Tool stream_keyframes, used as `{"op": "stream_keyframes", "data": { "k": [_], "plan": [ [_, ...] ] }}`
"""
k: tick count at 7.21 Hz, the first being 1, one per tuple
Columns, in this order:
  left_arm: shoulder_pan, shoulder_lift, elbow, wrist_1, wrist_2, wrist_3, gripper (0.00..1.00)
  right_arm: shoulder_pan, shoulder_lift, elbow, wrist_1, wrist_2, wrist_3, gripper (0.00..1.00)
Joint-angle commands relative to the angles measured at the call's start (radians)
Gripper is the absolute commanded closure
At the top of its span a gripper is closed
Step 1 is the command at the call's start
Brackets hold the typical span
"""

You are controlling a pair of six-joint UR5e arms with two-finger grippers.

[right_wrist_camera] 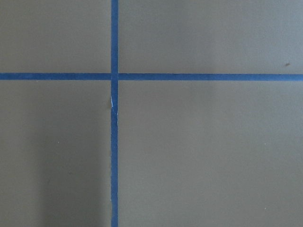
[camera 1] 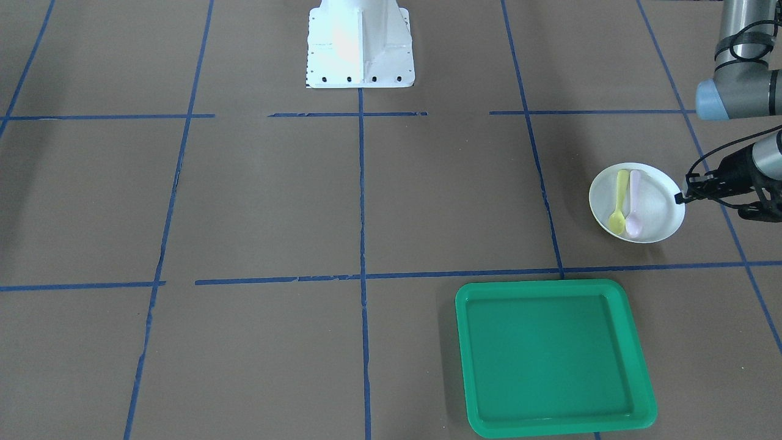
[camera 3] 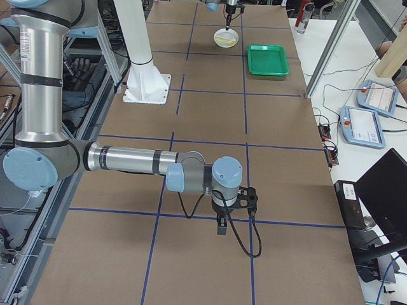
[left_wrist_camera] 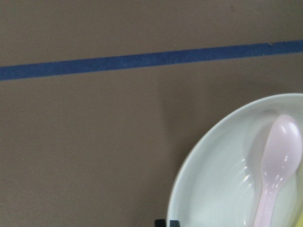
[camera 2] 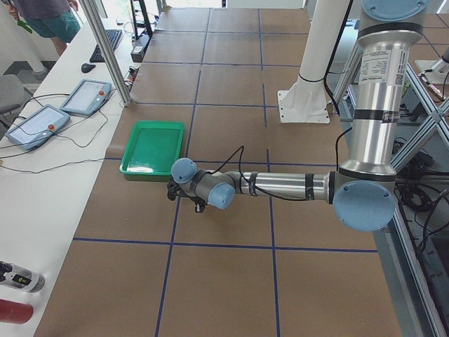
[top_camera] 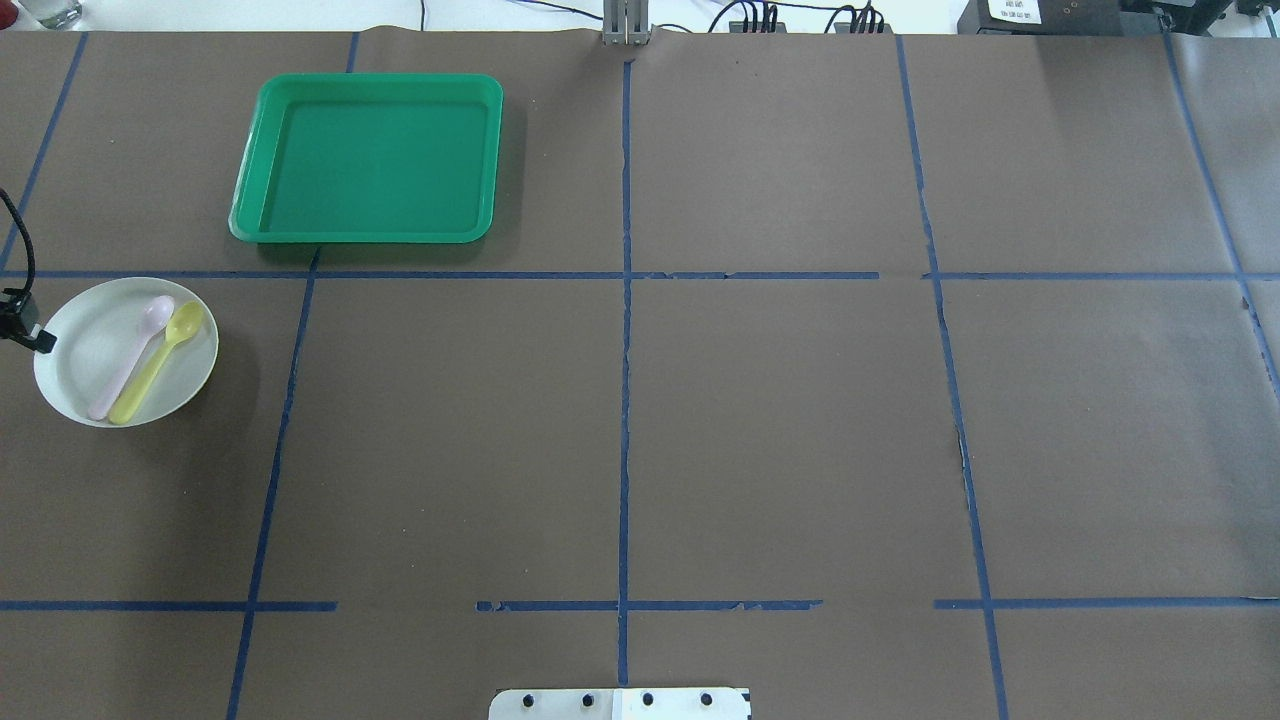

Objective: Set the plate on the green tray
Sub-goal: 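Lift the plate with the left gripper and carry it toward the green tray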

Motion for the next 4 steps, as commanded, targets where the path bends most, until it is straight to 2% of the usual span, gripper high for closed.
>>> {"op": "stream_keyframes", "data": {
  "k": [1,3,4],
  "plan": [
    [-0.036,-0.001,-0.029,0.07,-0.127,0.005,1.0,0.0,0.0,0.0,0.002,0.0,0.0,0.0],
    [-0.045,-0.01,-0.029,0.071,-0.219,-0.011,1.0,0.0,0.0,0.0,0.0,0.0,0.0,0.0],
    [-0.043,-0.048,-0.023,0.067,-0.222,-0.086,1.0,0.0,0.0,0.0,0.0,0.0,0.0,0.0]
  ]
}}
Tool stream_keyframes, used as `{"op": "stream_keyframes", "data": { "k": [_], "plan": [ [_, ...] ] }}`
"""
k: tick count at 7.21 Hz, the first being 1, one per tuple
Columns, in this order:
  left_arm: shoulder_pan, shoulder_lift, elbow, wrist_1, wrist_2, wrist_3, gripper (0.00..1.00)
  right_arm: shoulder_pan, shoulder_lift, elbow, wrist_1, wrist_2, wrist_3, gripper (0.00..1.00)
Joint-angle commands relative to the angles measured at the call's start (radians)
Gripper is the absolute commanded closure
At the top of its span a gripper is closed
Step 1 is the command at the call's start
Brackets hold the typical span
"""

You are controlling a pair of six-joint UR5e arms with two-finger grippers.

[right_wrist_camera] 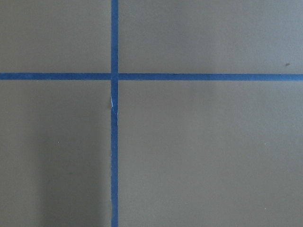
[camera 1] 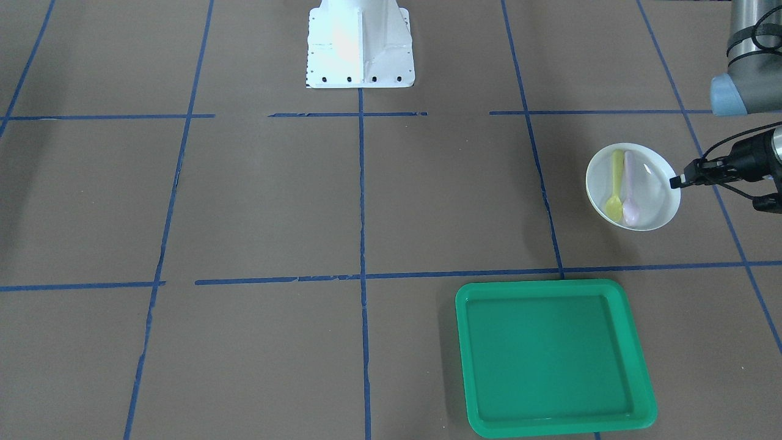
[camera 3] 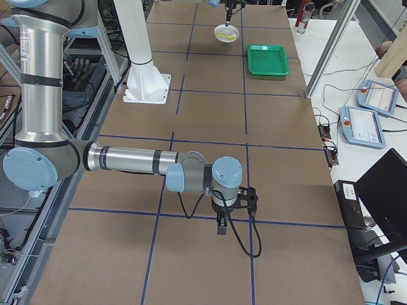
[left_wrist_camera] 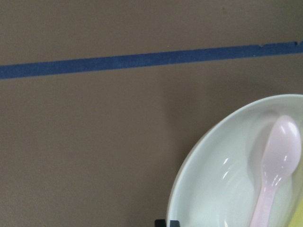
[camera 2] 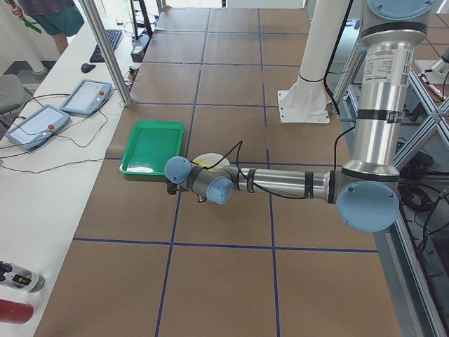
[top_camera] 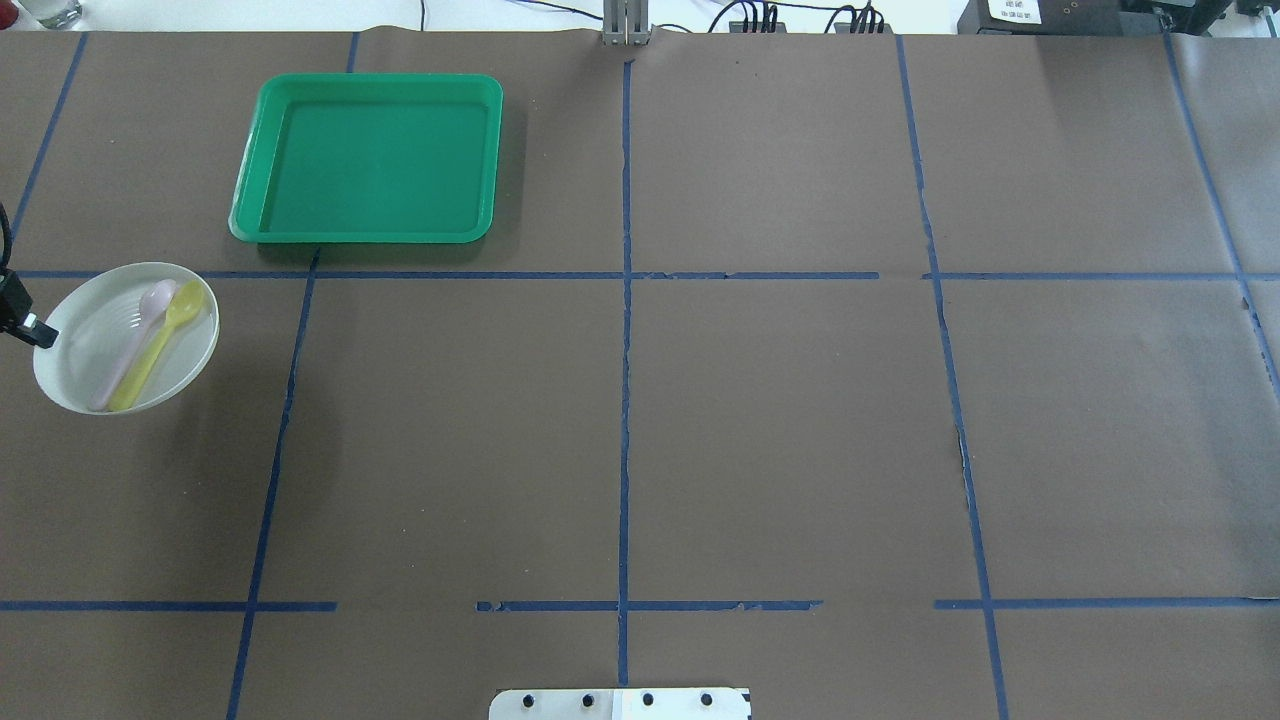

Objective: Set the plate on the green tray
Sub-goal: 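Lift the plate with the left gripper and carry it toward the green tray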

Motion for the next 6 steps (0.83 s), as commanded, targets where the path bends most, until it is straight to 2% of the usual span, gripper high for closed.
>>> {"op": "stream_keyframes", "data": {
  "k": [1,4,5,6],
  "plan": [
    [0.006,-0.102,0.03,-0.008,-0.018,-0.172,1.0,0.0,0.0,-0.002,0.0,0.0,0.0,0.0],
    [0.021,-0.338,0.238,-0.02,0.003,-0.309,1.0,0.0,0.0,0.0,0.0,0.0,0.0,0.0],
    [0.041,-0.383,0.293,-0.09,0.037,-0.386,1.0,0.0,0.0,0.0,0.0,0.0,0.0,0.0],
    [0.072,-0.398,0.323,-0.217,0.11,-0.532,1.0,0.0,0.0,0.0,0.0,0.0,0.0,0.0]
  ]
}}
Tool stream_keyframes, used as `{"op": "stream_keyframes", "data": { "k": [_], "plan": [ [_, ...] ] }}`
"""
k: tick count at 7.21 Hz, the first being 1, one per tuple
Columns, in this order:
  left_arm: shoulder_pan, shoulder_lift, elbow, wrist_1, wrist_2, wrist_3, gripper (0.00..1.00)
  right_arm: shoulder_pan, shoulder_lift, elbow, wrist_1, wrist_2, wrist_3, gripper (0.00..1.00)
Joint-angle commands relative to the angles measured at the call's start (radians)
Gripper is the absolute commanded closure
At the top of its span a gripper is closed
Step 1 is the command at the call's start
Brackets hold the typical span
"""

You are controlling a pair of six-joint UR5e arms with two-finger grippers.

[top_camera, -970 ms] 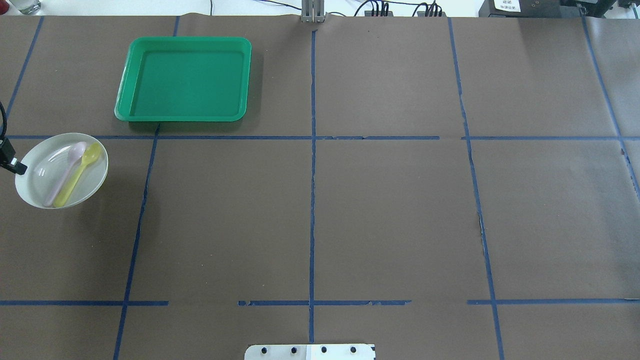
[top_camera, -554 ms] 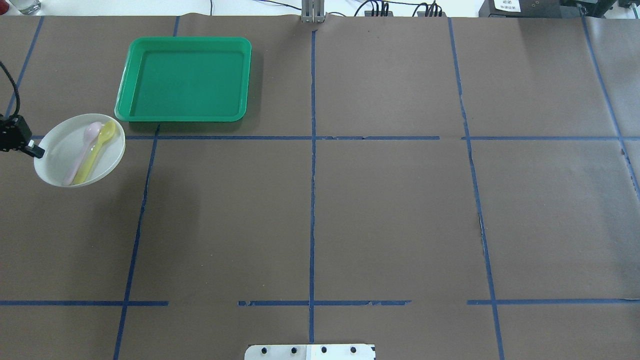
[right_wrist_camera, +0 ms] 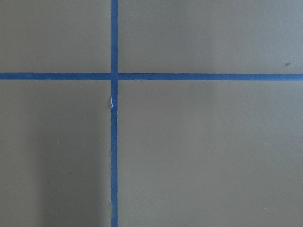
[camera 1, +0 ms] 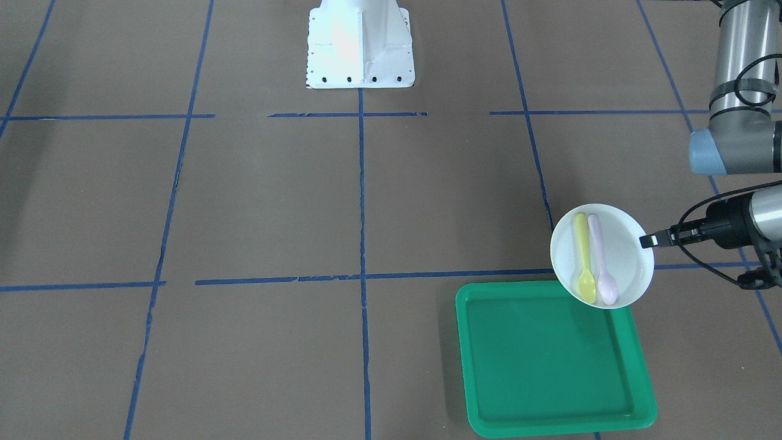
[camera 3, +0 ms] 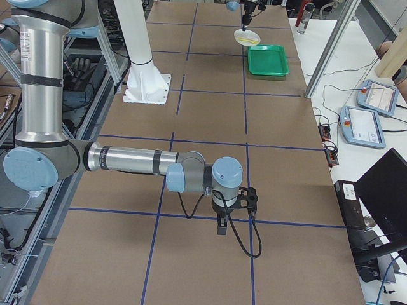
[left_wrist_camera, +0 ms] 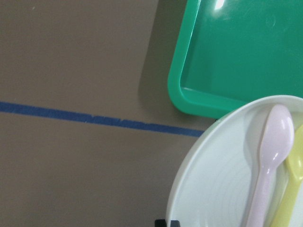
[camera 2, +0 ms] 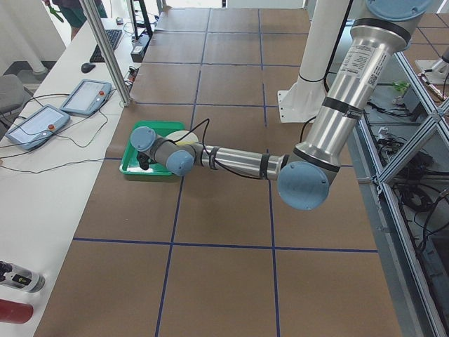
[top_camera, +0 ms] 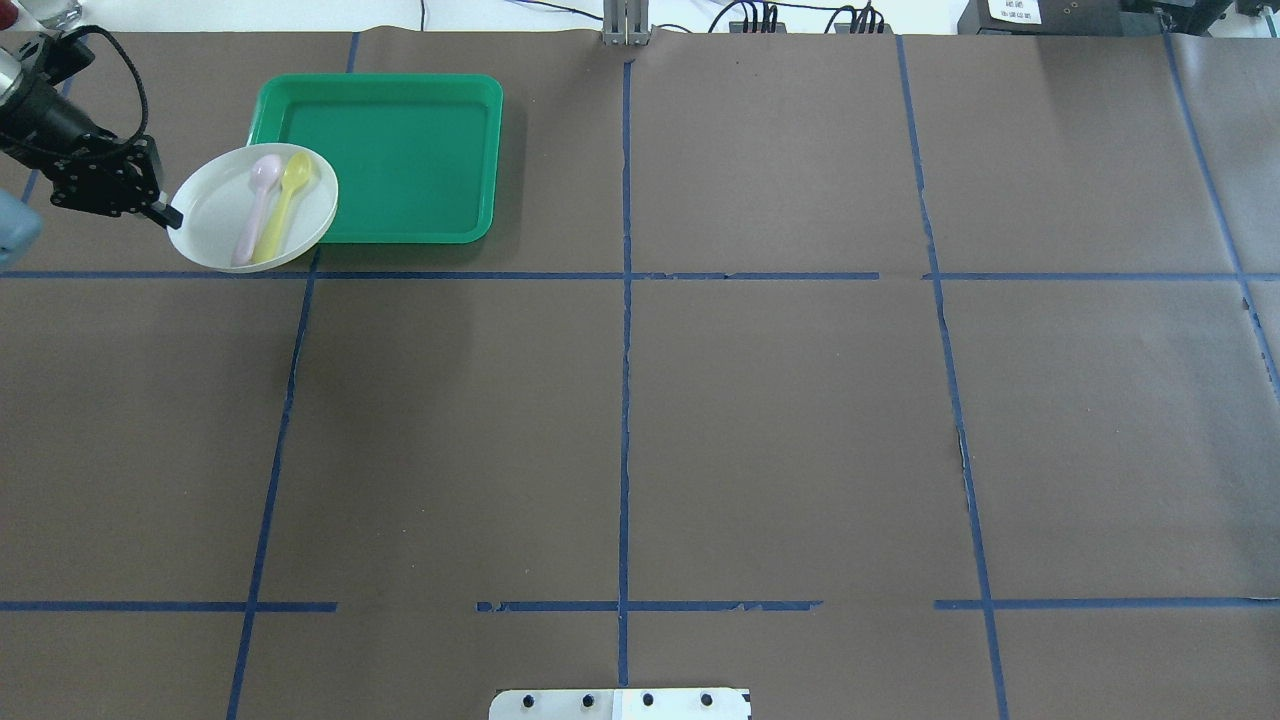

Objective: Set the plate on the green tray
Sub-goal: 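Lift the plate with the left gripper and carry it toward the green tray, then lower the plate into the green tray and open the left gripper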

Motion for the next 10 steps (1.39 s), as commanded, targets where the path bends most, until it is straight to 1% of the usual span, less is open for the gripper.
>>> {"op": "stream_keyframes", "data": {
  "k": [1,2,3,5,6,7,10],
  "plan": [
    [0.049,-0.076,0.113,-0.242,0.148,-0.293,1.0,0.0,0.0,-0.001,0.0,0.0,0.0,0.0],
    [0.076,-0.11,0.177,-0.323,0.192,-0.381,1.0,0.0,0.0,0.0,0.0,0.0,0.0,0.0],
    [0.084,-0.16,0.24,-0.348,0.212,-0.438,1.0,0.0,-0.002,-0.001,0.0,0.0,0.0,0.0],
    [0.095,-0.196,0.3,-0.413,0.23,-0.521,1.0,0.0,-0.002,0.0,0.0,0.0,0.0,0.0],
    [0.119,-0.211,0.329,-0.469,0.288,-0.573,1.0,0.0,0.0,0.0,0.001,0.0,0.0,0.0],
    [0.129,-0.213,0.342,-0.503,0.29,-0.611,1.0,0.0,-0.002,0.0,0.001,0.0,0.0,0.0],
    [0.138,-0.213,0.343,-0.517,0.292,-0.615,1.0,0.0,-0.002,0.0,0.0,0.0,0.0,0.0]
  ]
}}
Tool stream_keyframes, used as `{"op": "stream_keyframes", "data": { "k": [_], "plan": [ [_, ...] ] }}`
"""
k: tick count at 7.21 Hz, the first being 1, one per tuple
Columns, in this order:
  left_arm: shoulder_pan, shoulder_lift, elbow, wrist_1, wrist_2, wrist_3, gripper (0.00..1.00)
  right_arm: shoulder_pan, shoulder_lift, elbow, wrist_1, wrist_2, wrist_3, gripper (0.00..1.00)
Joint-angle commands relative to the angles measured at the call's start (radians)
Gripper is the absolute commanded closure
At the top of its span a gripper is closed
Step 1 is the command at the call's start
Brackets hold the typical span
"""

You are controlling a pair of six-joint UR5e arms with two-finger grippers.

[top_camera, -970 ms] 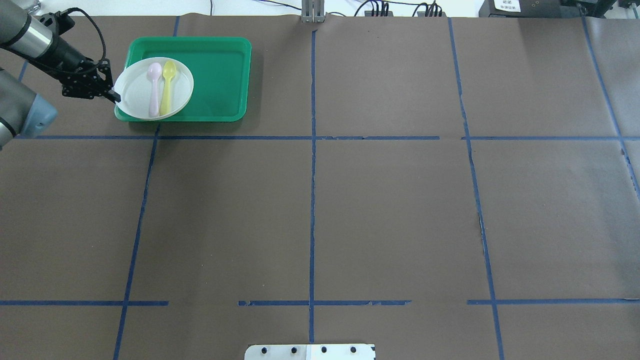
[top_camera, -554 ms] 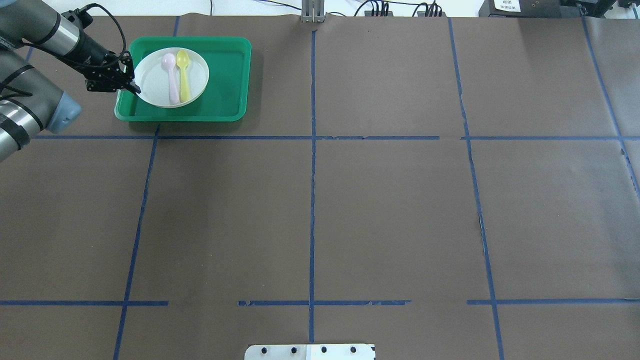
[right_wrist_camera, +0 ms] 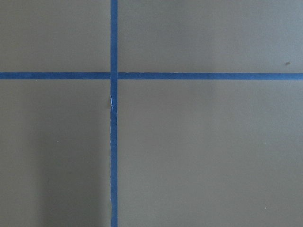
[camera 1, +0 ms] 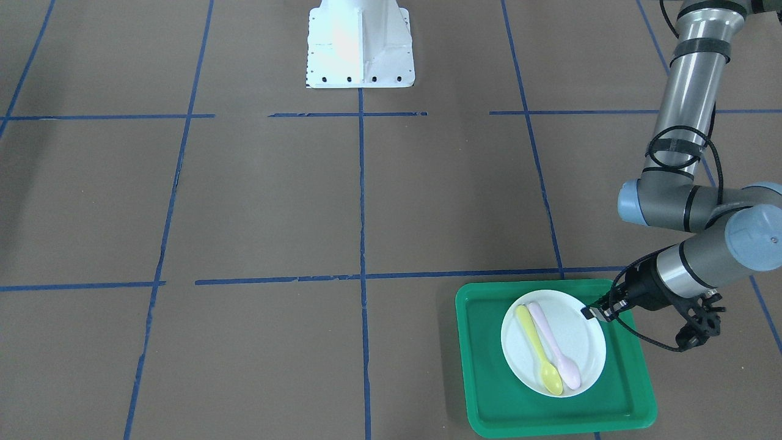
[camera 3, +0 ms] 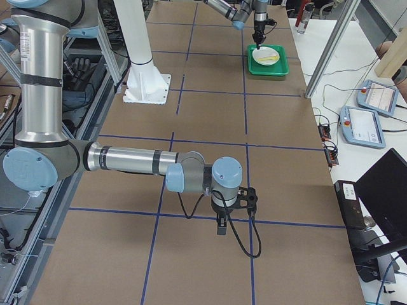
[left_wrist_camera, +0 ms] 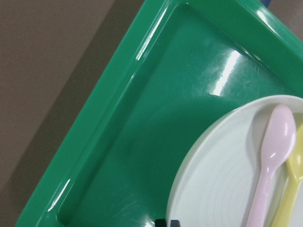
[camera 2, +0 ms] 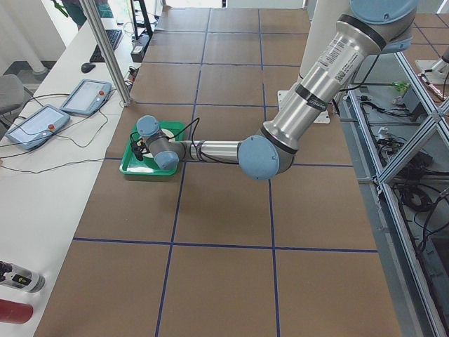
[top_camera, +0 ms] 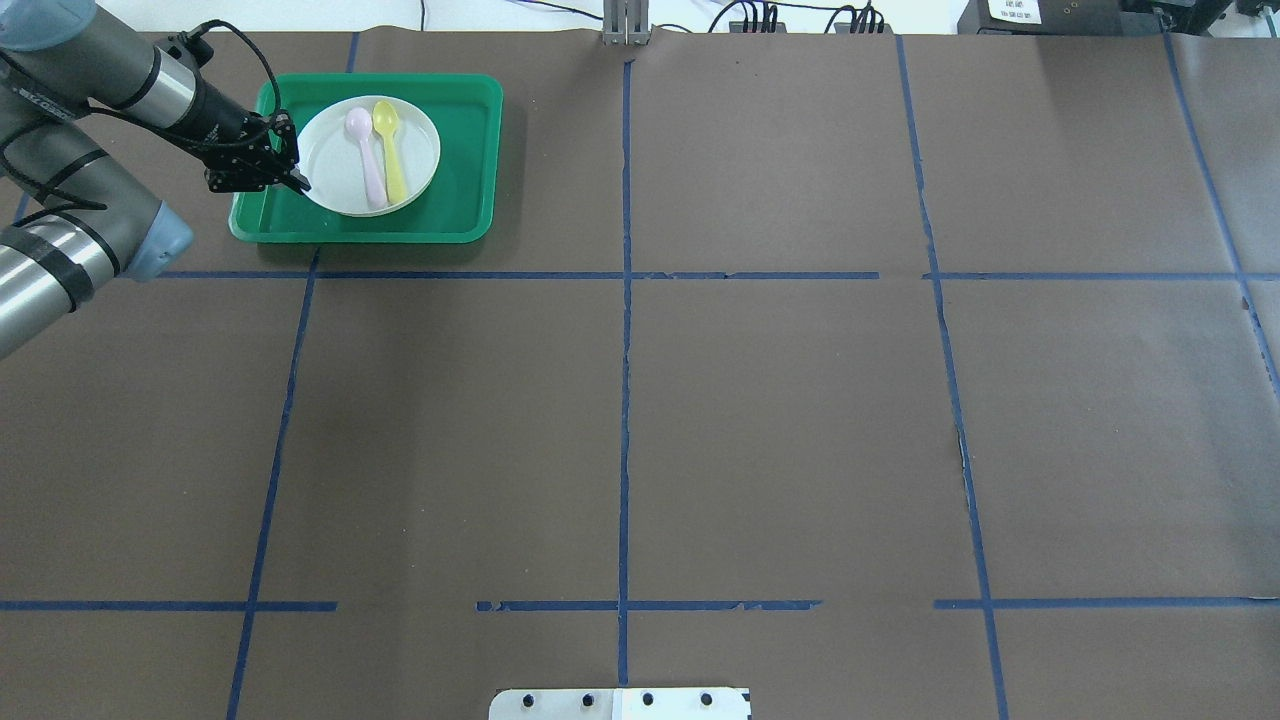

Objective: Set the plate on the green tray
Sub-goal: 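Lower the plate into the green tray and open the left gripper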

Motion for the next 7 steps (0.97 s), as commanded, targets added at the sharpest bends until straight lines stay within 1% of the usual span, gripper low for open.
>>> {"op": "stream_keyframes", "data": {
  "k": [1,2,3,4,7],
  "plan": [
    [0.004,0.0,0.002,-0.012,0.002,-0.003,1.0,0.0,0.0,0.0,0.0,0.0,0.0,0.0],
    [0.004,0.002,0.002,-0.013,0.002,-0.003,1.0,0.0,0.001,0.0,0.0,0.0,0.0,0.0],
    [0.004,0.011,0.004,-0.059,0.002,-0.001,0.01,0.0,0.0,0.0,0.0,0.0,0.0,0.0],
    [0.004,0.013,0.01,-0.07,0.002,0.0,0.0,0.0,0.0,0.0,0.0,0.0,0.0,0.0],
    [0.001,0.017,0.005,-0.072,-0.001,0.002,0.0,0.0,0.001,0.0,0.0,0.0,0.0,0.0]
  ]
}}
